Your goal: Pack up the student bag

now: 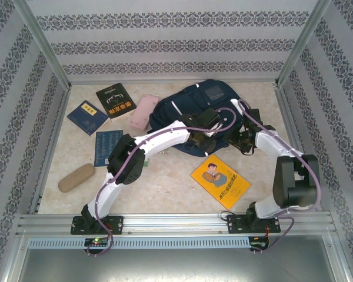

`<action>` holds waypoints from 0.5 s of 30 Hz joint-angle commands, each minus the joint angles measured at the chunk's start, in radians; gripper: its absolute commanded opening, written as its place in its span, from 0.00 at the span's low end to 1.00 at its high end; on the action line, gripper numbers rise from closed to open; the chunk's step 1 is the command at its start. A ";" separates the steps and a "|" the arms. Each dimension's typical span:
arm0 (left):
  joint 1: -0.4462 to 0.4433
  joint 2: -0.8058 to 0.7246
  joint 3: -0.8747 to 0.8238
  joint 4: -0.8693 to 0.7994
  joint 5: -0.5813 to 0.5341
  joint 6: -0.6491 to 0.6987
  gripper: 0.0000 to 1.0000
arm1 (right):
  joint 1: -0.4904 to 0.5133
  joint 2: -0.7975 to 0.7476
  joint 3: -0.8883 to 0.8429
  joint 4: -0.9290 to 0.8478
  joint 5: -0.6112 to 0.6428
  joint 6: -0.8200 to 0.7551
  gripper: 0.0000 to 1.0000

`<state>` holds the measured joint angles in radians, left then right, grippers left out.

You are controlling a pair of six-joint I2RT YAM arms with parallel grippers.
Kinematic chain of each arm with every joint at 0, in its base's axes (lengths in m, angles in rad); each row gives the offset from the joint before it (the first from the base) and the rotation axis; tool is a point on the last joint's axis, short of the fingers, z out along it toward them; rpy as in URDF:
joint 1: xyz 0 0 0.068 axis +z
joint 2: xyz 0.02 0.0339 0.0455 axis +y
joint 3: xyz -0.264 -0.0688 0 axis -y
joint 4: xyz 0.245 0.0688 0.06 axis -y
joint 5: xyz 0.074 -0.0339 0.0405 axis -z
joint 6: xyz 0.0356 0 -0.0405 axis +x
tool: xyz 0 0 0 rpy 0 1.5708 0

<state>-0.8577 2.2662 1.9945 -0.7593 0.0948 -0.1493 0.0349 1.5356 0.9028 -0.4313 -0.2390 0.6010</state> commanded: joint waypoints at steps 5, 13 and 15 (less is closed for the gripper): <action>-0.006 -0.041 -0.031 -0.023 -0.052 -0.035 0.43 | -0.006 -0.011 -0.054 0.023 -0.030 0.032 0.02; 0.022 -0.117 -0.050 0.027 -0.142 -0.120 0.43 | -0.004 -0.293 -0.160 -0.082 0.001 0.044 0.00; 0.029 -0.124 -0.047 0.036 -0.133 -0.131 0.43 | -0.003 -0.353 -0.194 -0.093 -0.006 0.062 0.00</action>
<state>-0.8486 2.2139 1.9503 -0.7521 -0.0029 -0.2287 0.0349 1.2617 0.7555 -0.4297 -0.2672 0.6350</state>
